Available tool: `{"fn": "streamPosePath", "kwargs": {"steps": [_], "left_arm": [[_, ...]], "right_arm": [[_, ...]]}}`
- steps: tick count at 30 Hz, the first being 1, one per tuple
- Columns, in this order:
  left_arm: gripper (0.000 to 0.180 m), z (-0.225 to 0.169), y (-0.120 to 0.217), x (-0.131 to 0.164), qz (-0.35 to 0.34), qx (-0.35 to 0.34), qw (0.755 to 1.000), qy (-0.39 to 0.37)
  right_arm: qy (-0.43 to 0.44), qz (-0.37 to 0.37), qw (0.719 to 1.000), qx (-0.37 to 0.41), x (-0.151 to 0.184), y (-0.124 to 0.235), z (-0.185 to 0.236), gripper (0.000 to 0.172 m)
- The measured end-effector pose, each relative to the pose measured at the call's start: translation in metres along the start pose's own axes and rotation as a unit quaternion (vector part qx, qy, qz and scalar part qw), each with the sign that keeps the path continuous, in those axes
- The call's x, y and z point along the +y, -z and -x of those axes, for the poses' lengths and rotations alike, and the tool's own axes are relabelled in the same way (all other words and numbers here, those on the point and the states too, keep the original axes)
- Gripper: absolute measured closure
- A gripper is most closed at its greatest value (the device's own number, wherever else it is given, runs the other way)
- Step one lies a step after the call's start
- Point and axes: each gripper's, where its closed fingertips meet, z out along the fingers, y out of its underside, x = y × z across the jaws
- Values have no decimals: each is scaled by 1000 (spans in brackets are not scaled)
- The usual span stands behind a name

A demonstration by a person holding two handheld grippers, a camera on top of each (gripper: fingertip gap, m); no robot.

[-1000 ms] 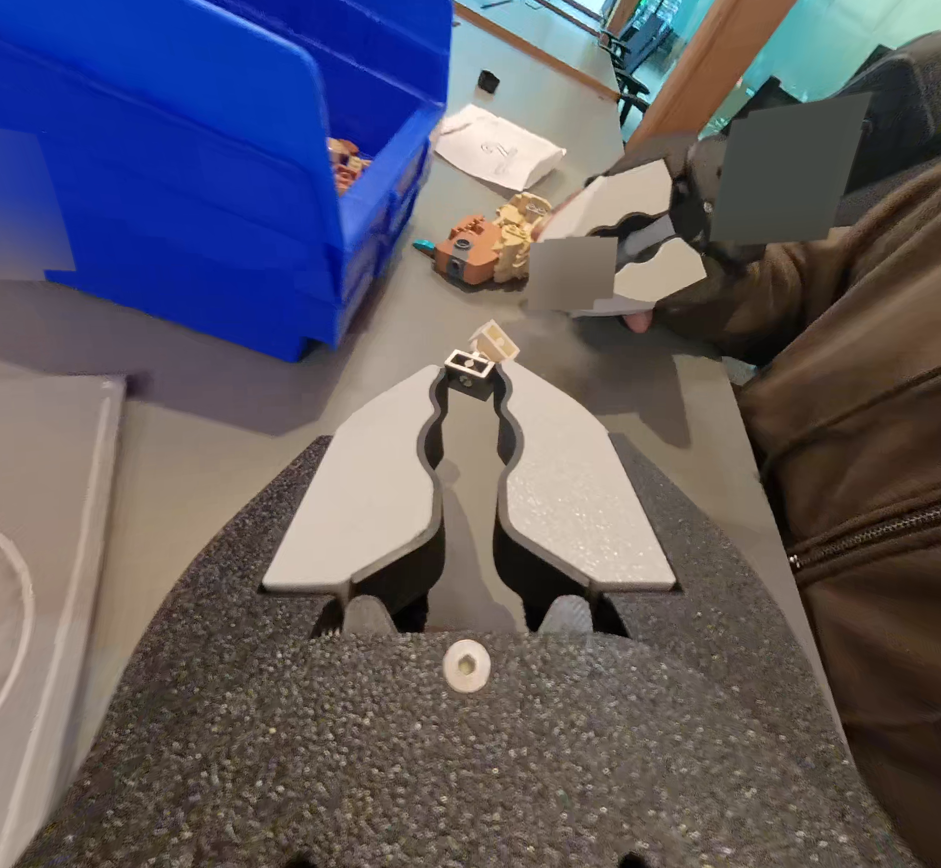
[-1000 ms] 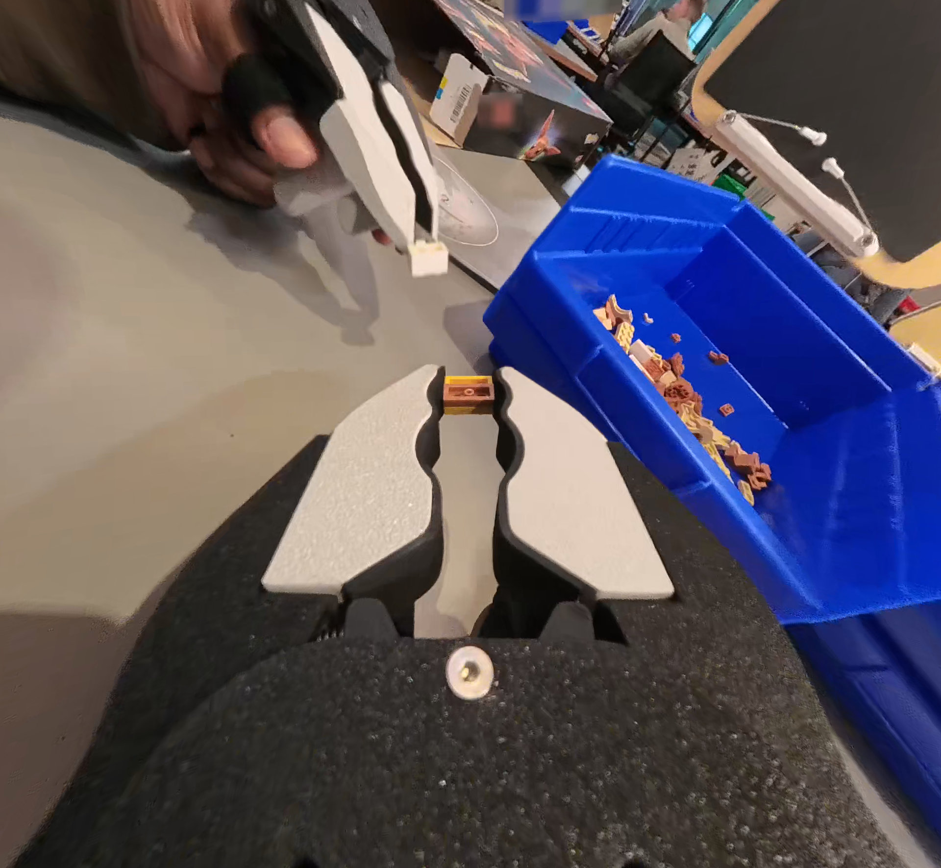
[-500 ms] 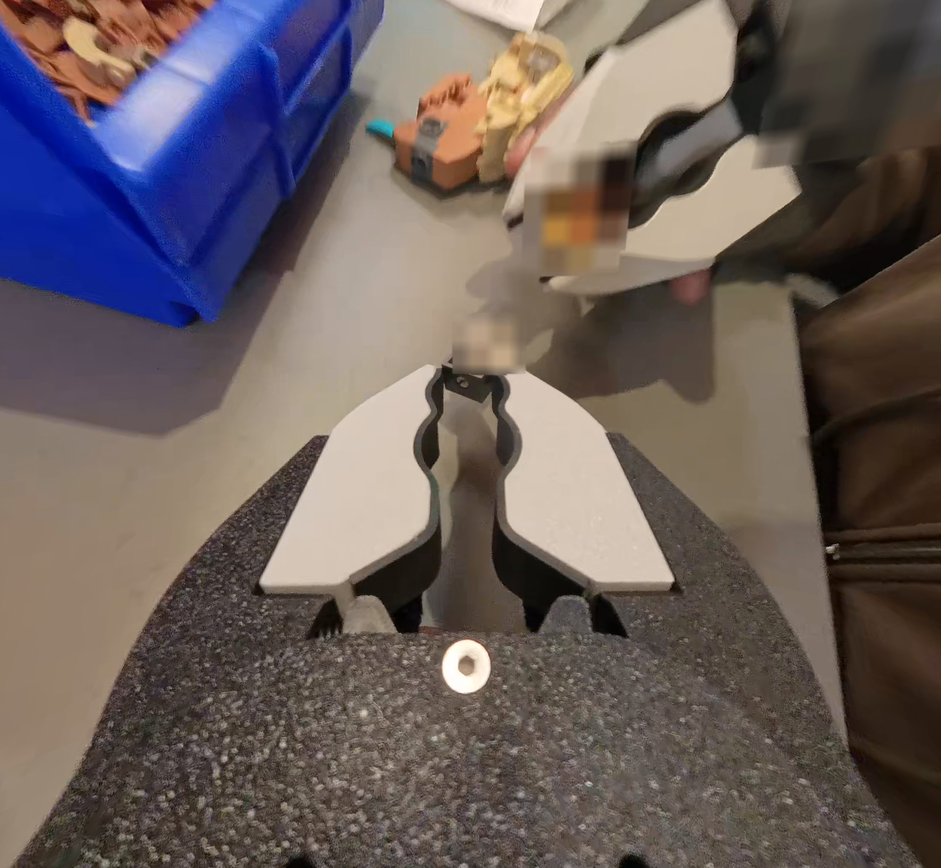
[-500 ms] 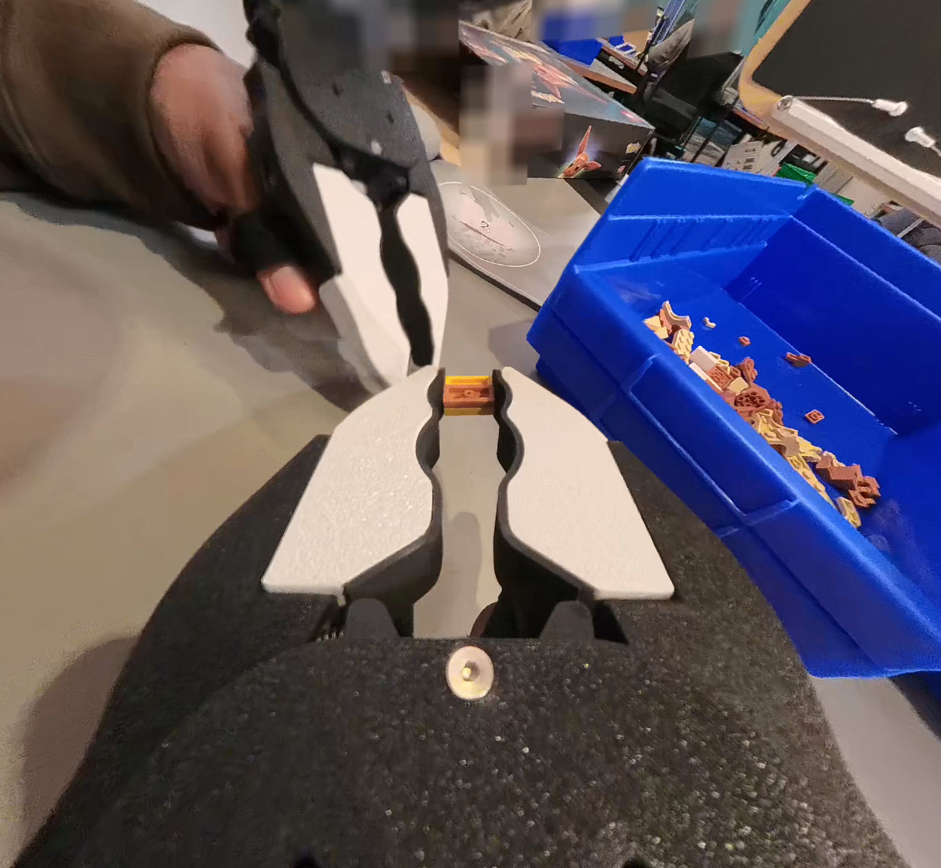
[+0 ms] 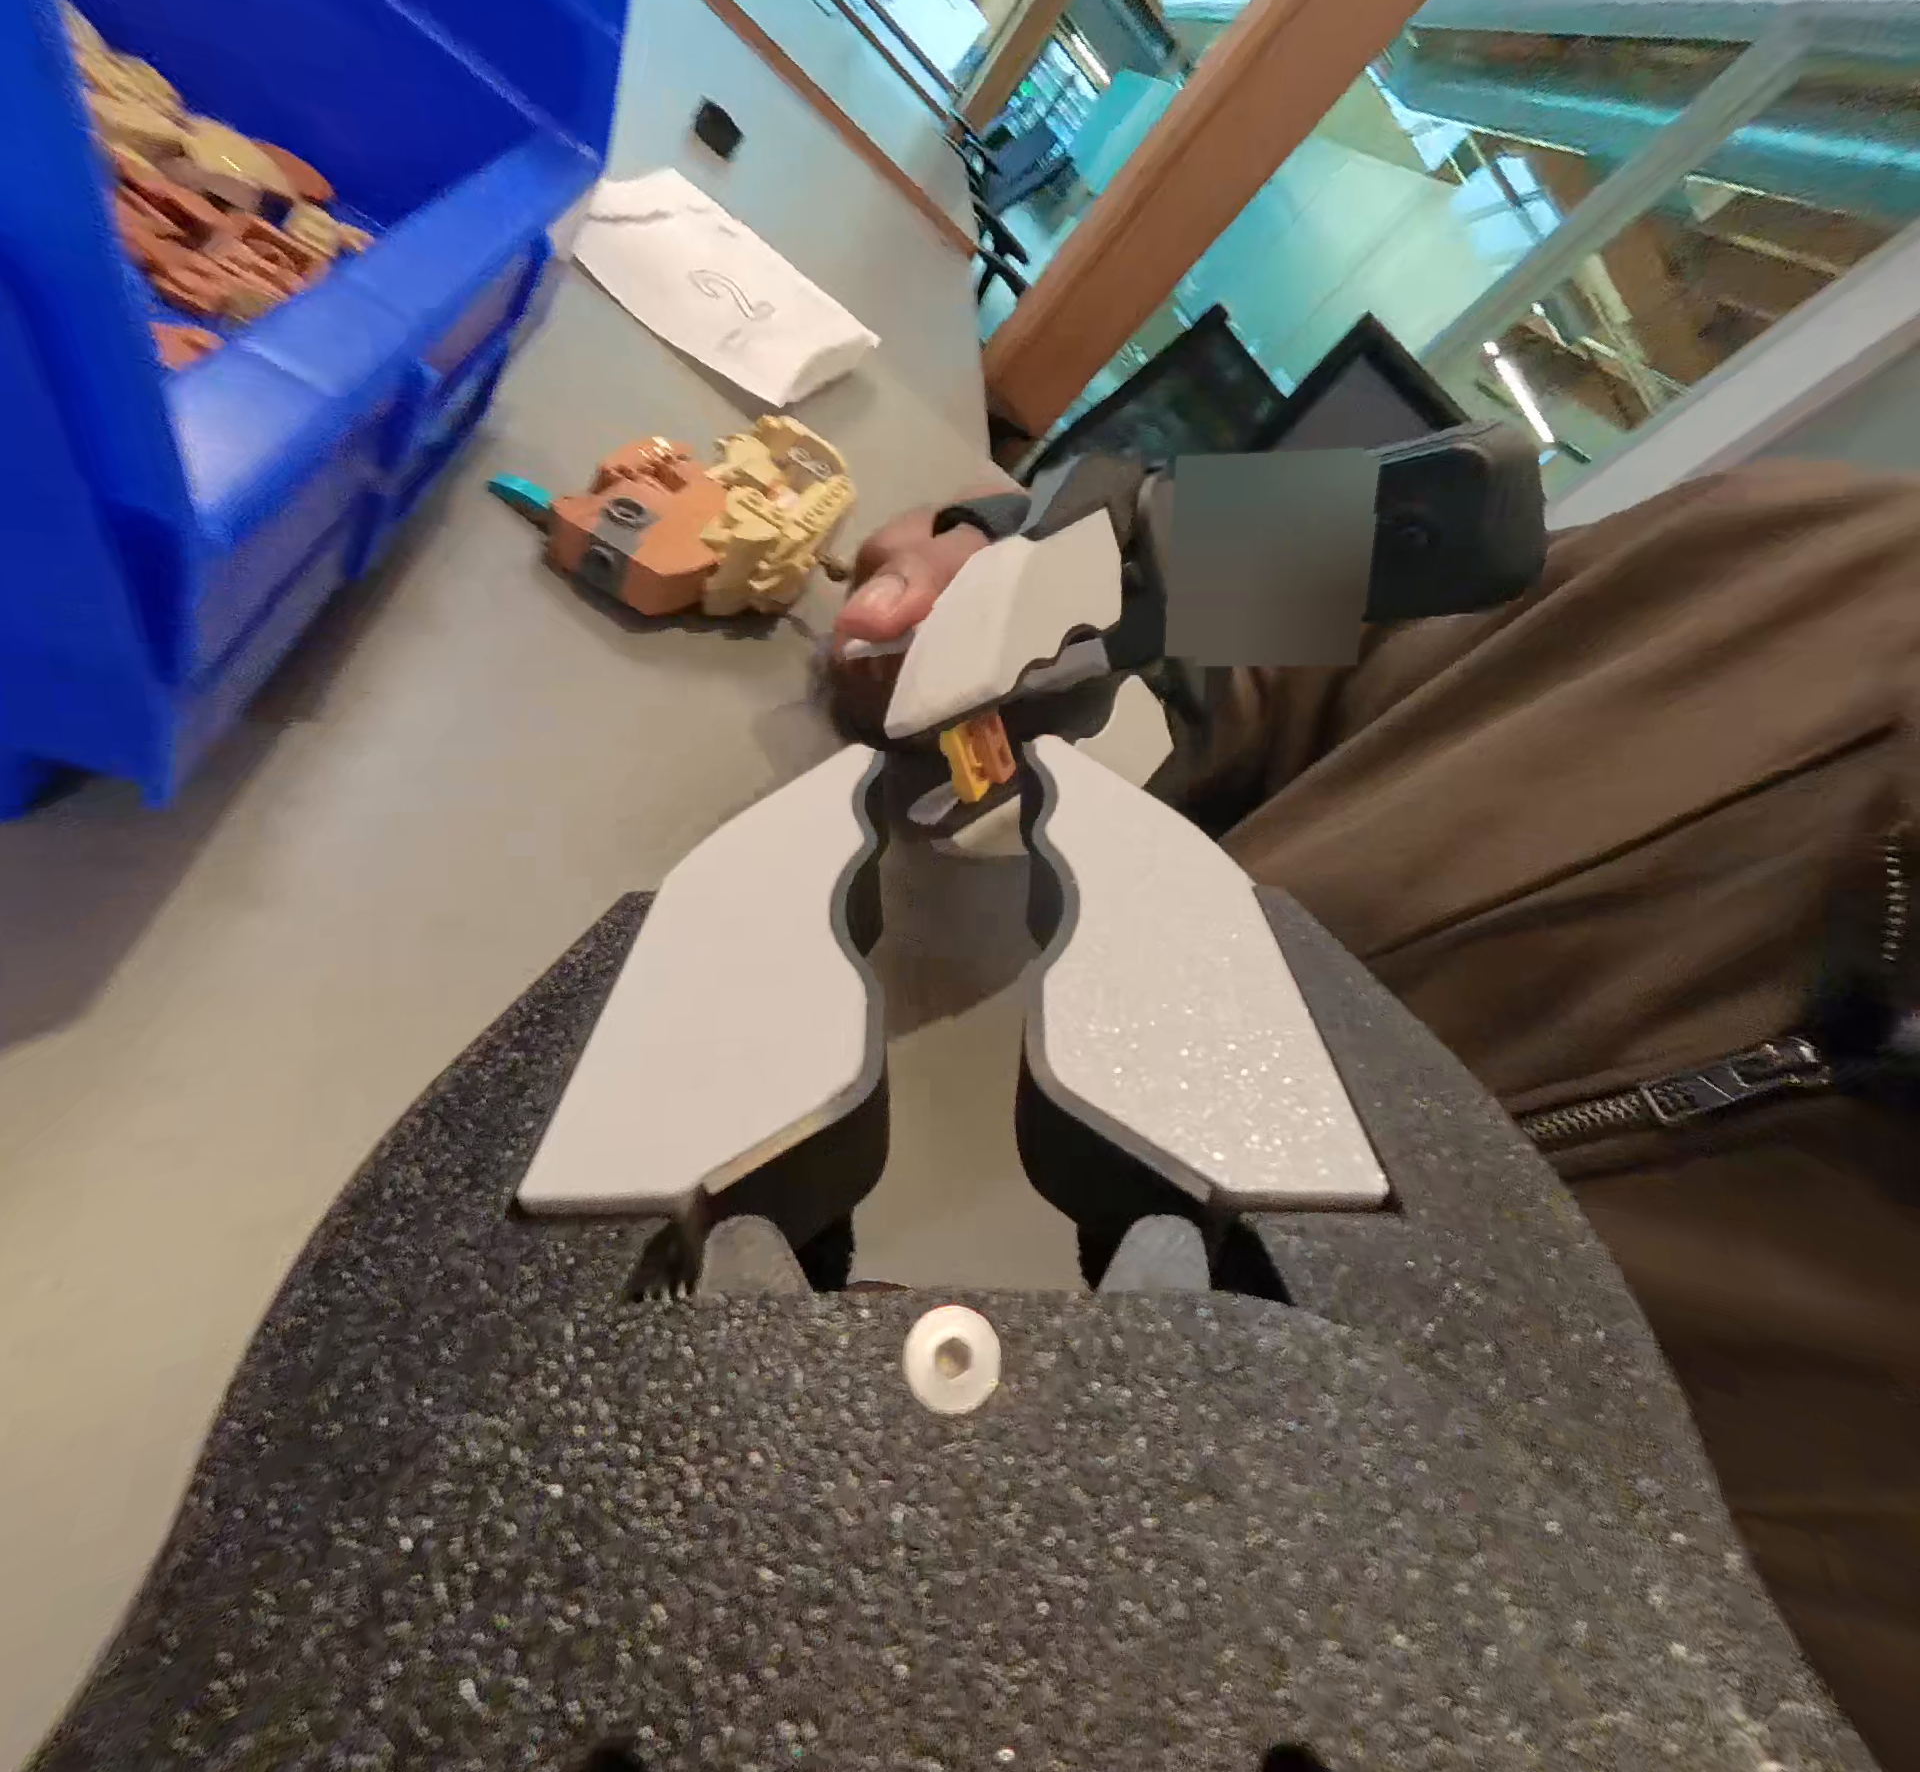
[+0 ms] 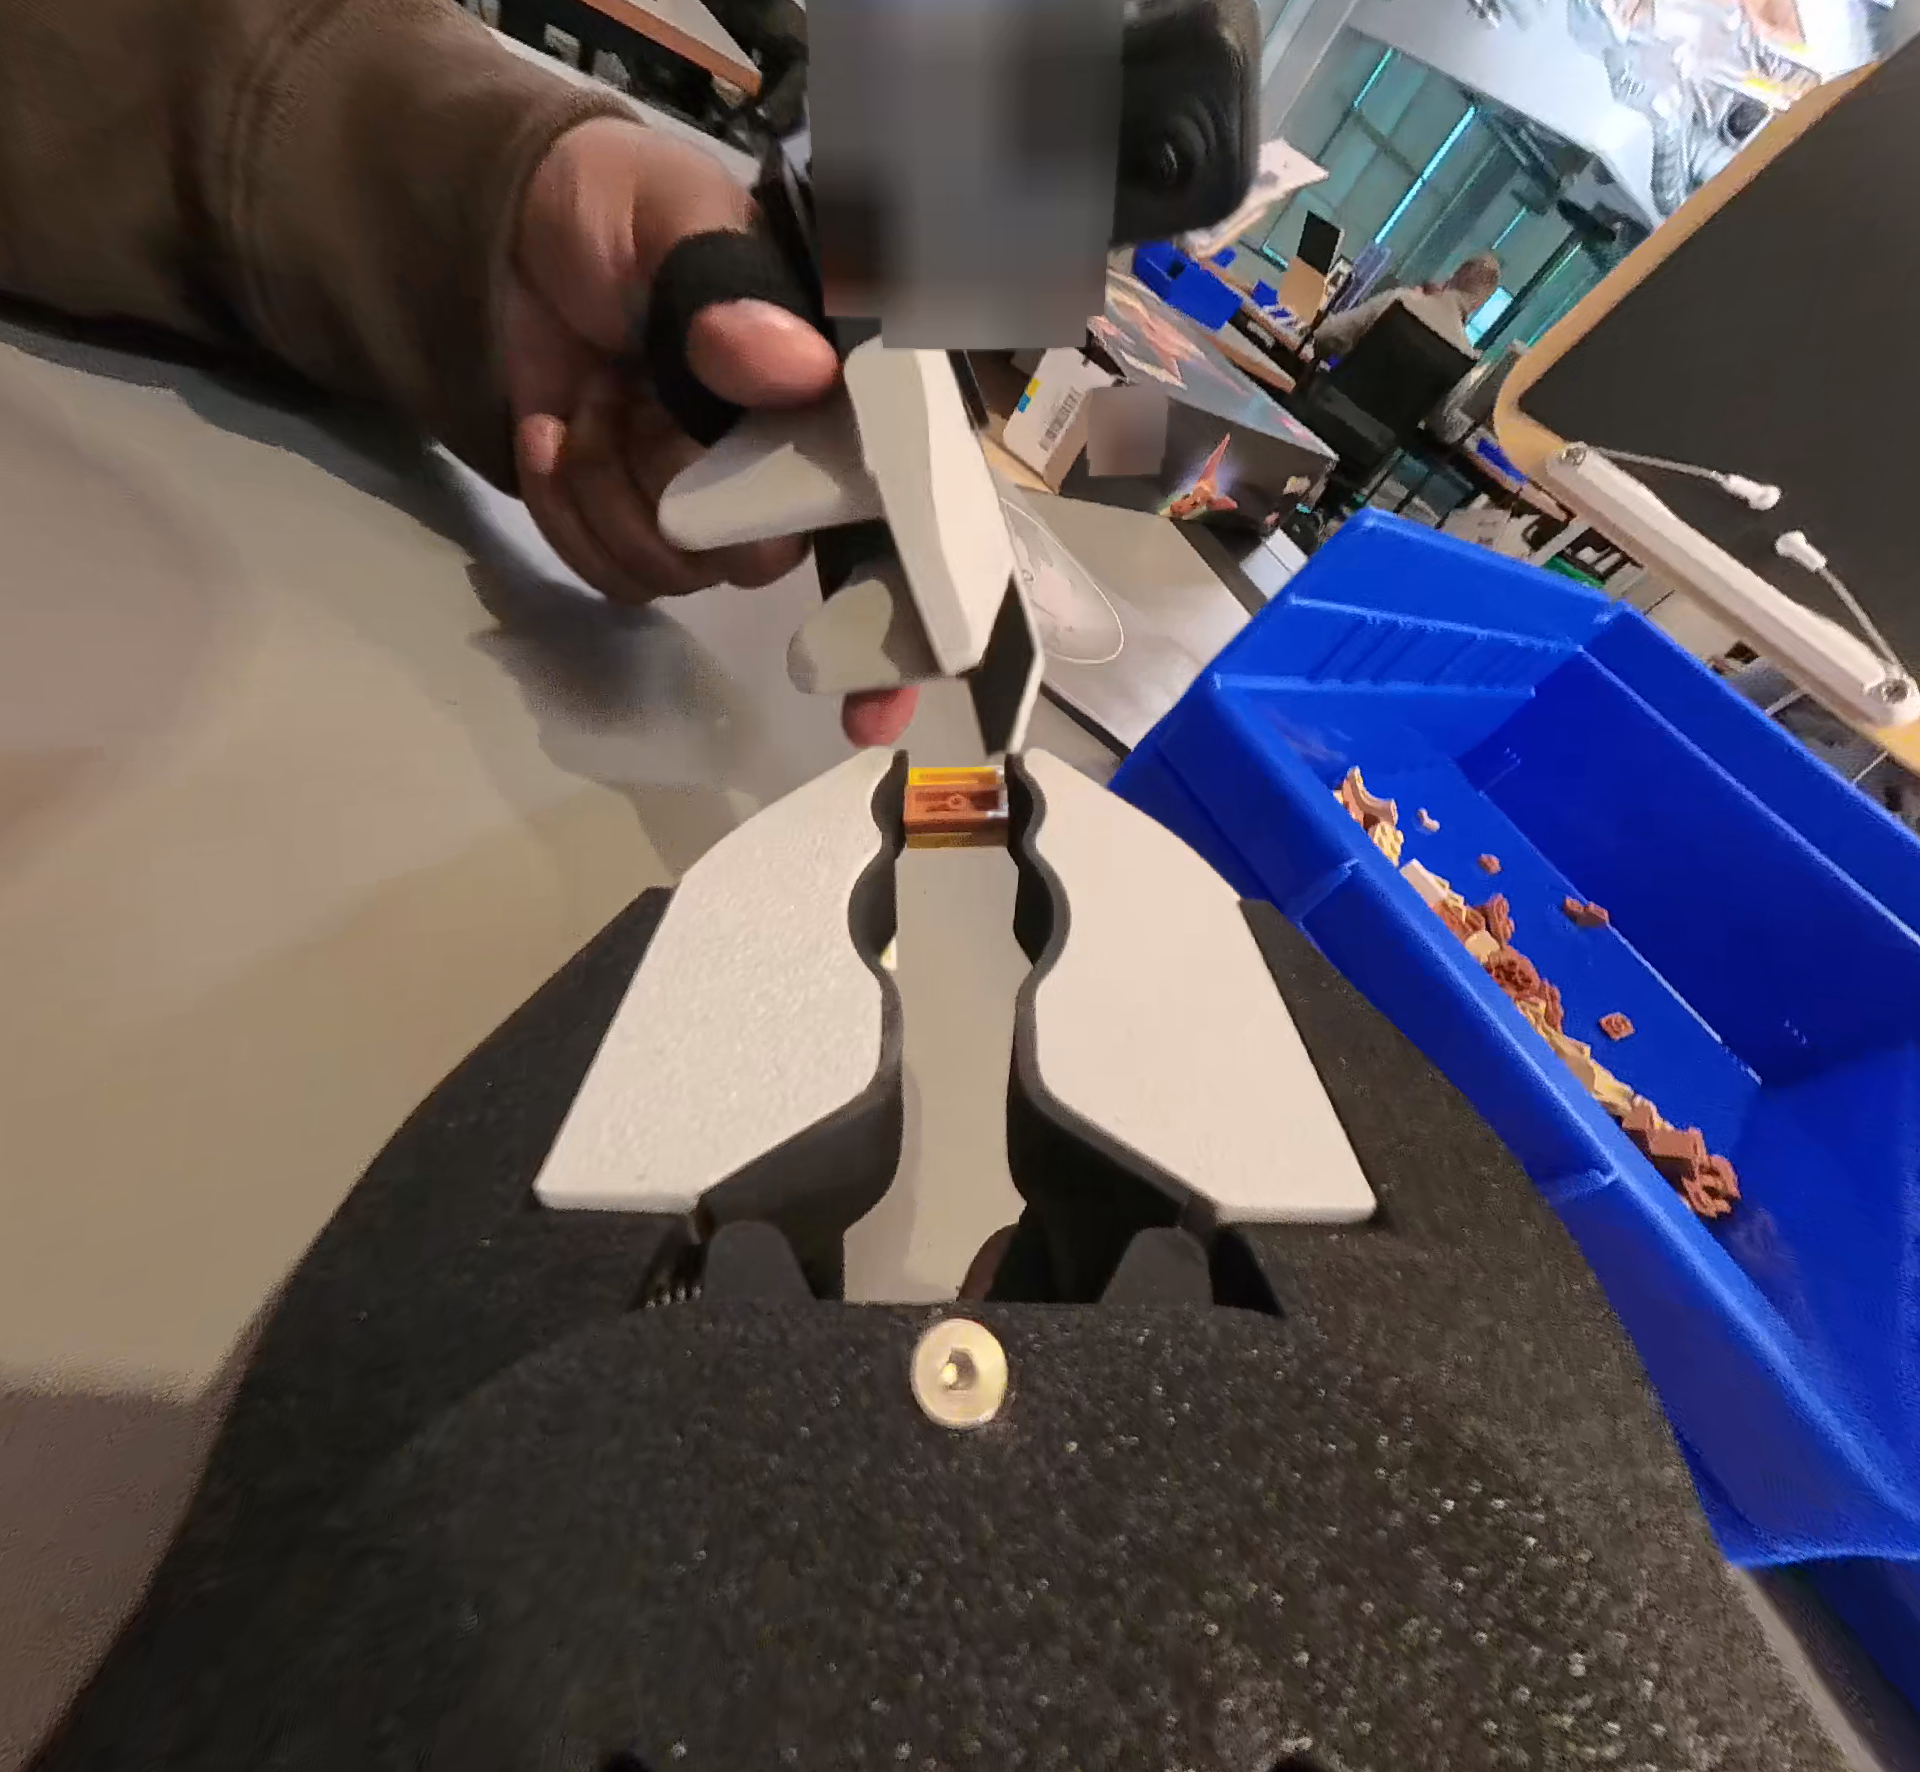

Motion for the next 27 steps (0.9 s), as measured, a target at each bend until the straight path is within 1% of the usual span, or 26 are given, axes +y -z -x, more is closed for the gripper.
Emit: {"fn": "streamPosePath", "kwargs": {"steps": [2, 4, 6, 8, 10, 13, 15, 17, 20, 22, 24, 27], "left_arm": [[157, -2, -6, 9, 22, 16, 1000, 13], [157, -5, -10, 14, 28, 32, 999, 28], [159, -9, -10, 12, 17, 54, 997, 48], [167, -10, -10, 10, 6, 70, 996, 62], [167, -12, -10, 10, 4, 84, 994, 74], [168, -15, -10, 9, 0, 95, 992, 80], [174, -18, -11, 9, -4, 106, 991, 86], [176, -19, -12, 8, -8, 108, 991, 84], [177, -18, -13, 7, -17, 83, 996, 33], [177, -10, -14, 10, -5, 30, 999, -24], [177, -3, -13, 10, -1, -15, 998, -67], [177, 10, -6, 5, 2, -99, 984, -151]], "right_arm": [[7, -8, 1000, 1, -3, -1, 1, 154], [11, -18, 1000, 1, -6, -1, 2, 154], [9, -29, 1000, 2, -9, 0, 2, 154], [4, -43, 999, -8, -13, 1, 4, 154], [4, -55, 998, -13, -17, 2, 6, 154], [1, -59, 998, -14, -18, 2, 6, 154], [-2, -59, 998, -14, -17, 2, 6, 154], [-4, -61, 998, -13, -18, 2, 5, 154], [9, -30, 1000, 0, -10, -2, 3, 152], [26, -2, 1000, 15, -2, -4, 2, 150], [22, 11, 999, 25, 1, -4, -1, 148], [2, 43, 998, 48, 10, -4, -9, 143]]}}
